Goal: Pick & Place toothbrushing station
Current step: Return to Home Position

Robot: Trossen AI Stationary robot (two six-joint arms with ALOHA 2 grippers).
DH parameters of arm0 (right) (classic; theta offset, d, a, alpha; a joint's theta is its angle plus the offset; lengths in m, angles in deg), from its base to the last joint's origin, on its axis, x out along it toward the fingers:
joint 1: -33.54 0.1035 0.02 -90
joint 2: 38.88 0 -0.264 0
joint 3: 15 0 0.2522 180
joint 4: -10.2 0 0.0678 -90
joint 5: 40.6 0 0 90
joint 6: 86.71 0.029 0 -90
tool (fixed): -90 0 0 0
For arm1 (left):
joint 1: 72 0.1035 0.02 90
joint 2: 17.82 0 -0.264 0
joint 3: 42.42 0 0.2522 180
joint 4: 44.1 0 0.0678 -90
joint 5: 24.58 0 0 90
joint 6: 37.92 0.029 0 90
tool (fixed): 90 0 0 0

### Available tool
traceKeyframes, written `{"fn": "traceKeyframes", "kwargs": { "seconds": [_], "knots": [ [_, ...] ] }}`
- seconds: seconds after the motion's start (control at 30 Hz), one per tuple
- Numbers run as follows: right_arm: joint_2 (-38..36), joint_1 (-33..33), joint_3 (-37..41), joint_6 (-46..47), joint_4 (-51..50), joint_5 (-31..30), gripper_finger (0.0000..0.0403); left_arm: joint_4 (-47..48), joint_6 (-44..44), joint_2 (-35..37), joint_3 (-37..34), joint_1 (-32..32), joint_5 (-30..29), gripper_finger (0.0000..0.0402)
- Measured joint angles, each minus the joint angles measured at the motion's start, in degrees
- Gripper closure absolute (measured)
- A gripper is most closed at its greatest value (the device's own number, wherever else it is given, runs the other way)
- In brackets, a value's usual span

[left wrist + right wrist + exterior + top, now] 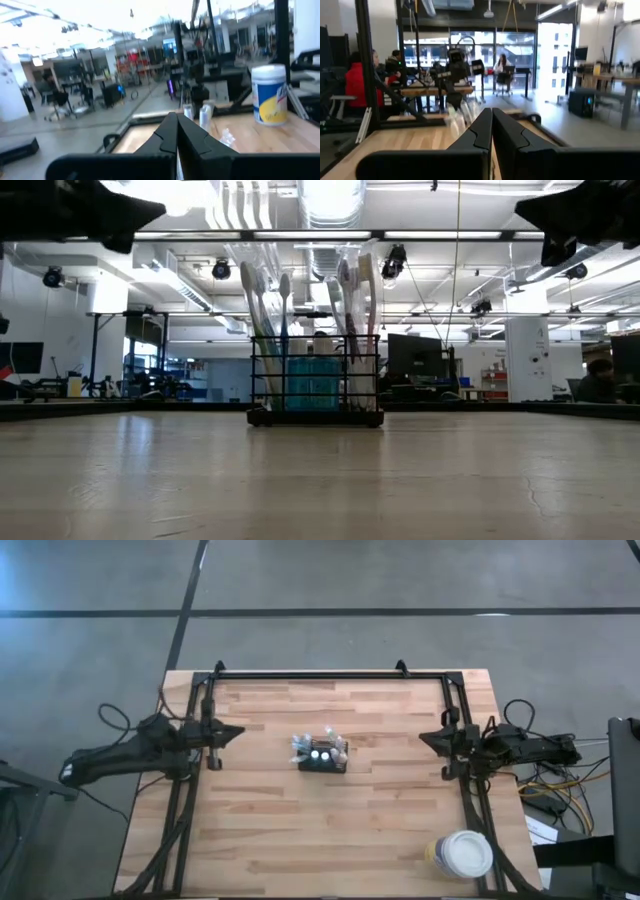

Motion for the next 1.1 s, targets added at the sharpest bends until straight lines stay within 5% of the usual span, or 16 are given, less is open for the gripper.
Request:
{"fn": "traceKeyframes", "kwargs": {
  "seconds": [0.63,1.1],
  "knots": [
    [-0.2,-0.2,7.2,2.5,2.1,-2.1,0.0394,-0.9,0.6,11.3,-14.0,0.0,1.1,0.04],
    [-0.2,-1.4,8.5,4.7,3.0,-4.5,0.0394,2.5,-0.1,11.8,-14.1,0.0,1.6,0.0399]
  ]
}}
